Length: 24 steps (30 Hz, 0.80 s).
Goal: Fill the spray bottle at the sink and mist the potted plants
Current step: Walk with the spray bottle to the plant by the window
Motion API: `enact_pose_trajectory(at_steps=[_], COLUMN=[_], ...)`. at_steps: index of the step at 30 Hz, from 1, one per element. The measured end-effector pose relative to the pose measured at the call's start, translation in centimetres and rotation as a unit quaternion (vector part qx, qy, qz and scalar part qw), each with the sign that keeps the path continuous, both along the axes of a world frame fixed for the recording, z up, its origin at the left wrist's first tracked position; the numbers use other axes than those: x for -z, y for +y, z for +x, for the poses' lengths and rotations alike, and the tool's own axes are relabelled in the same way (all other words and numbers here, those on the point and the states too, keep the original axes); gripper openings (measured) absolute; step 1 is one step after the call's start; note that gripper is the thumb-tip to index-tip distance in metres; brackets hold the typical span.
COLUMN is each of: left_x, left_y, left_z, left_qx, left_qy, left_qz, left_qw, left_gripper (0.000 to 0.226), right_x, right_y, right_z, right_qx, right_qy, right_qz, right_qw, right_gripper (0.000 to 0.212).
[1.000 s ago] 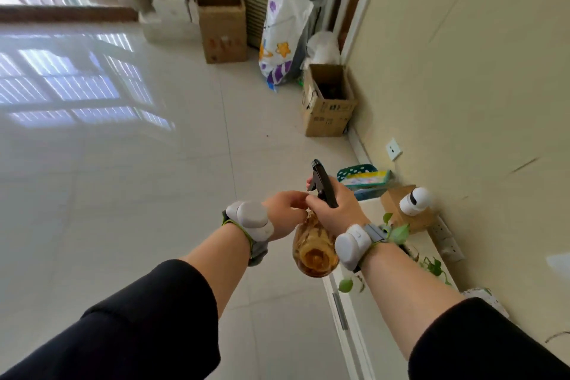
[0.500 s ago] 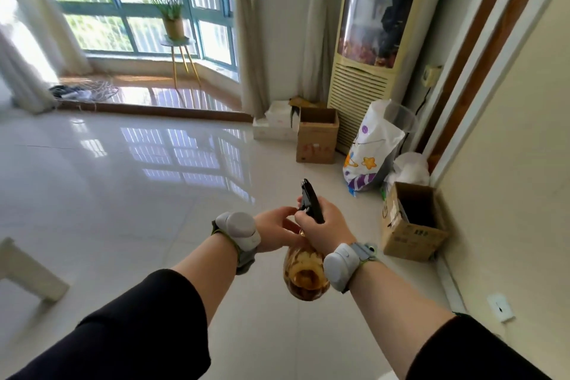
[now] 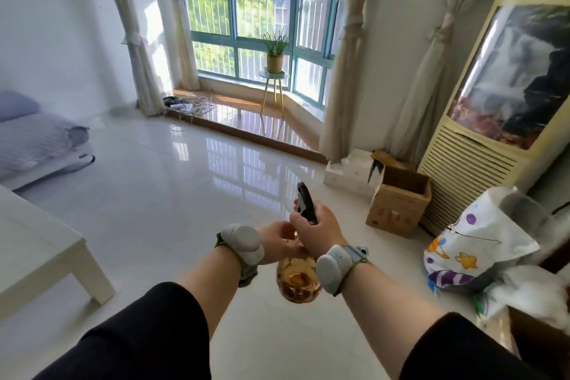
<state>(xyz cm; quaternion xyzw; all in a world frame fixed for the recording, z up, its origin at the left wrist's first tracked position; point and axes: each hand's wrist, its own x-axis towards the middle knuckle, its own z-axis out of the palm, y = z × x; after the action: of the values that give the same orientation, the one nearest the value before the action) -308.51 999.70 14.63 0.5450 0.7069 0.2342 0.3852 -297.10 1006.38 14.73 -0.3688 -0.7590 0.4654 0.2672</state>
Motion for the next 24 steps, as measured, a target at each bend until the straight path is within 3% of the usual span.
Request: enact_pose_trajectory(at_steps=[6, 11, 17, 24], left_x=[-0.5, -2.0, -2.8, -5.0], left_y=[7.9, 16.8, 27.8, 42.7], left_z=[-11.5, -21.2, -29.1, -38.5], left_qx=[0.015, -0.004, -0.016, -0.054], left_qy=[-0.014, -0.014, -0.016, 0.014], left_qz=[-0.004, 0.010, 0.028, 0.039], left_qw=[1.000, 1.000, 0.999, 0.998], left_gripper=[0.065, 0.079, 0.075, 0.065], right_x=[-1.5, -3.7, -4.8, -5.9], right_y=[8.0, 17.3, 28.3, 44.6], right_z=[-12.2, -21.9, -29.6, -39.0], right_qx=[0.001, 0.016, 0.023, -0.048], right_qy=[0.008, 0.029, 0.012, -0.005], right_qz=[-0.007, -0.014, 0.019, 0.044], right_qw=[1.000, 0.999, 0.999, 0.998], right_gripper=[0.019, 0.011, 0.016, 0.028])
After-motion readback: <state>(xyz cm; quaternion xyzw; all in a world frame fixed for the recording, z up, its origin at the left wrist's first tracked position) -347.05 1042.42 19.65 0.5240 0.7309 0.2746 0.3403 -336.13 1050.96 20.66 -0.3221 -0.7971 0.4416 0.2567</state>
